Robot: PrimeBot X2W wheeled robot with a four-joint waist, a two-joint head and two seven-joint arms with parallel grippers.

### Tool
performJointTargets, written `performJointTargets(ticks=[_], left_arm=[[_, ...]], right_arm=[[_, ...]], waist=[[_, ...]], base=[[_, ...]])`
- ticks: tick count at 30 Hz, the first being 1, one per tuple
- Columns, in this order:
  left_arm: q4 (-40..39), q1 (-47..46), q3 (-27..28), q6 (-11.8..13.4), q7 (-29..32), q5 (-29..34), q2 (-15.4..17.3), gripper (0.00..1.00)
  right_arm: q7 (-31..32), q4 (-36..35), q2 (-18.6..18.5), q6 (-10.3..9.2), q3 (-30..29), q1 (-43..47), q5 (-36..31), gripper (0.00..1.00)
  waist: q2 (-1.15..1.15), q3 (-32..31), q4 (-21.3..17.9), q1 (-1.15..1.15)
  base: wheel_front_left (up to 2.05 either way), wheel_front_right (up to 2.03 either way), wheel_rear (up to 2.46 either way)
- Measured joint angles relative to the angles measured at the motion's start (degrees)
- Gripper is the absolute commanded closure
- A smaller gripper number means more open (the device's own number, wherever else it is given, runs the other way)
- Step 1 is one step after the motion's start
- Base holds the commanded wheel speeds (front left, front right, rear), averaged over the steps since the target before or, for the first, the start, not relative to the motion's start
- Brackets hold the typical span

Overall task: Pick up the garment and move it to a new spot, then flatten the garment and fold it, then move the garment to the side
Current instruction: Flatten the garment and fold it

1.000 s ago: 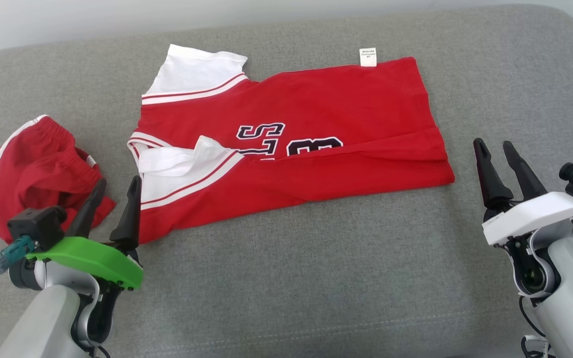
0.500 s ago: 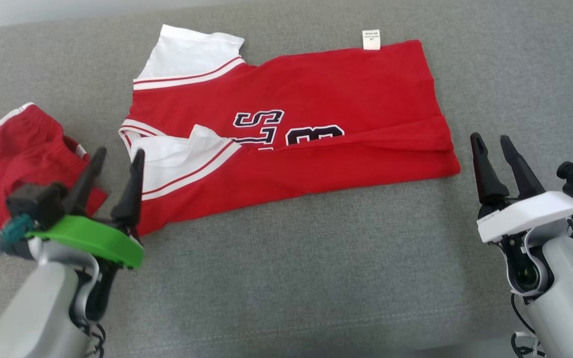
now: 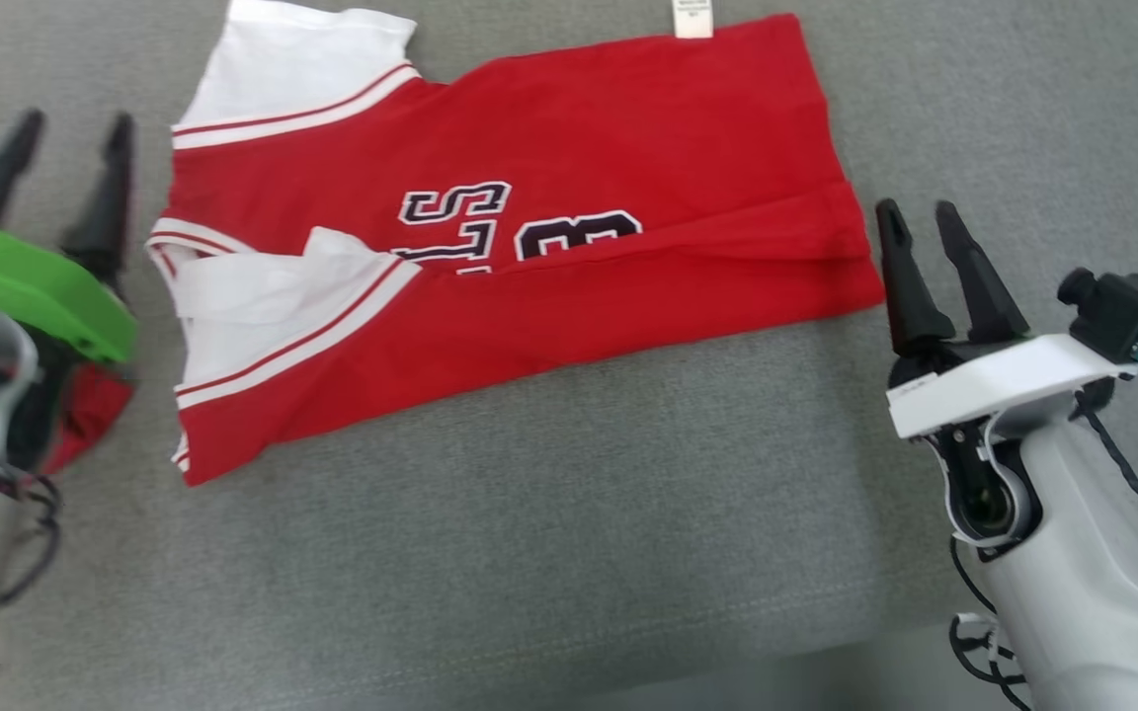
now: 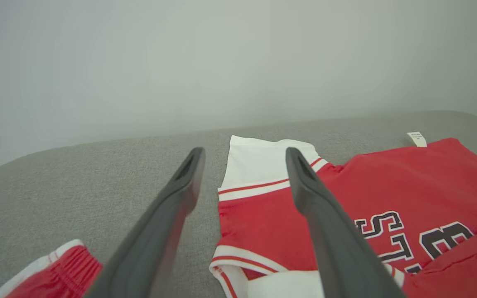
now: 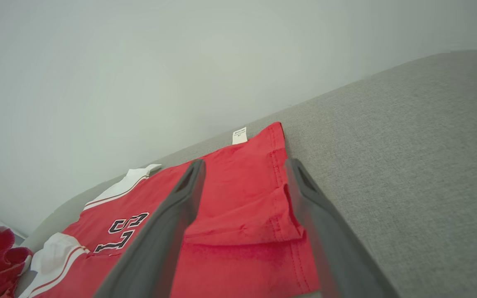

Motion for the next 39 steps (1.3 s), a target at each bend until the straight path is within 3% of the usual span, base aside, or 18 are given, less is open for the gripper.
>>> performJointTargets(ticks=[15,28,39], left_arm=[[4.8,-11.4,2.5,-2.1,18.8,-6.4,12.4,0.00],[4.2,-21.2,3.4,-2.6,25.8,-7.8,17.4,0.00],[5.7,-21.4,1.6,-3.0,27.8,-8.0,18.3,0.00]], right_arm=[[-0.1,-2.5,4.9,0.99,2.5,-3.3,-1.8,0.00],[-0.1,-5.1,5.7,1.00,5.8,-5.9,-1.8,0.00],[-0.2,-5.7,6.1,1.00,7.0,-6.5,-1.1,0.00]], waist=[[0.00,7.4,-8.6,0.00],[0.00,15.0,-16.1,0.01],[0.00,18.3,-21.1,0.01]], base=[[0.00,0.00,0.00],[0.00,0.00,0.00],[0.00,0.00,0.00]])
